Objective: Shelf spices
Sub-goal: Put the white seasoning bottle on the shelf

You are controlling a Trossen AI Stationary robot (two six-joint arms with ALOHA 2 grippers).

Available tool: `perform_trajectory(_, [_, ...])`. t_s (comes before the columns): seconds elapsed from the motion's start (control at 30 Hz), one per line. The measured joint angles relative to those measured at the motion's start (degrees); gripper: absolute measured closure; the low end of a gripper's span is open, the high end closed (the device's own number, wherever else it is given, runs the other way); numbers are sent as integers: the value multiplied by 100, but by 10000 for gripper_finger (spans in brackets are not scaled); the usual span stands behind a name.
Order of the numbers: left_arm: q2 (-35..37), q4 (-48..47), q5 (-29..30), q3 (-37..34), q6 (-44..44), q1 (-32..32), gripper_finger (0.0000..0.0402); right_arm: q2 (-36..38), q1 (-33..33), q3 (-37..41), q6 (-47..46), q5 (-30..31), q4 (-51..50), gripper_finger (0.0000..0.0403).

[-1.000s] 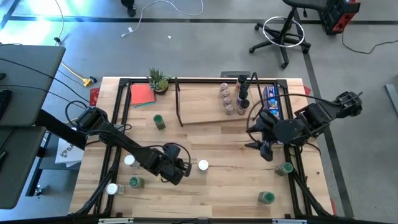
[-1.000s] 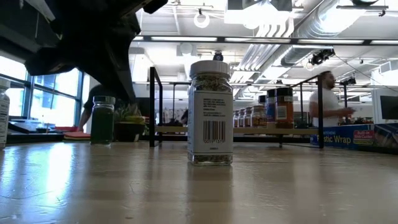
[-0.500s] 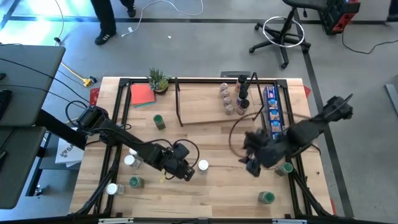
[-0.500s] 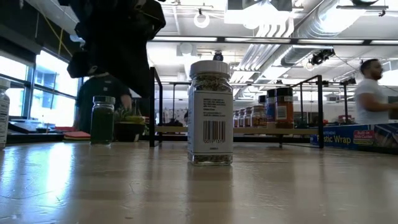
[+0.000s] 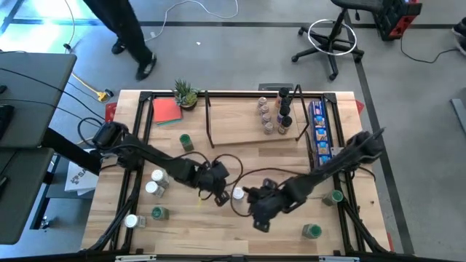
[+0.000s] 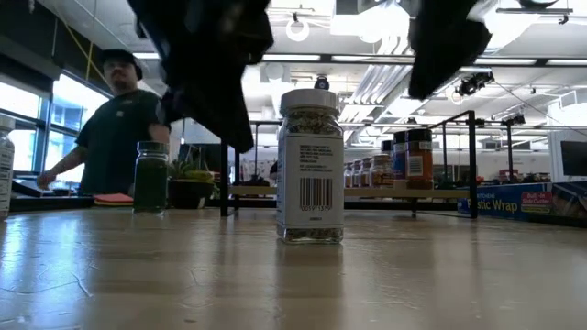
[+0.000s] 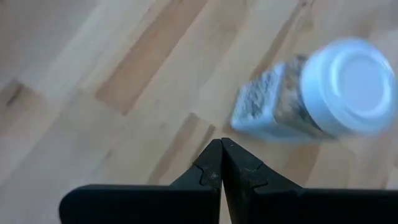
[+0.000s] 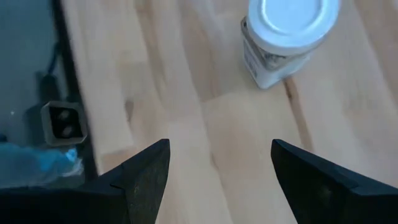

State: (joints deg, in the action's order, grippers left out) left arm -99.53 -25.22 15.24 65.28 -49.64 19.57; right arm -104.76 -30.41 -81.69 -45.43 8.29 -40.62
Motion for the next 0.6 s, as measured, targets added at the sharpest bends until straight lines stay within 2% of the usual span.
perform_trajectory(0.1, [0, 514, -269, -249, 316, -254, 401, -338, 55, 0, -341, 133, 156, 128])
perform_trajectory(0.2, [0, 1190, -643, -576, 552, -397, 401, -515, 92, 0, -830, 546, 122, 128])
perform_trajectory(0.3, [-7, 2022, -769, -902, 581, -417, 401, -585, 160, 0, -1110, 933, 107, 128])
perform_trajectory(0.43, [-7, 2899, -873, -1163, 438, -379, 401, -585, 325, 0, -1030, 1096, 103, 128])
perform_trajectory(0.6, [-7, 3174, -894, -1298, 152, -232, 401, -585, 628, 0, -444, 1016, 41, 128])
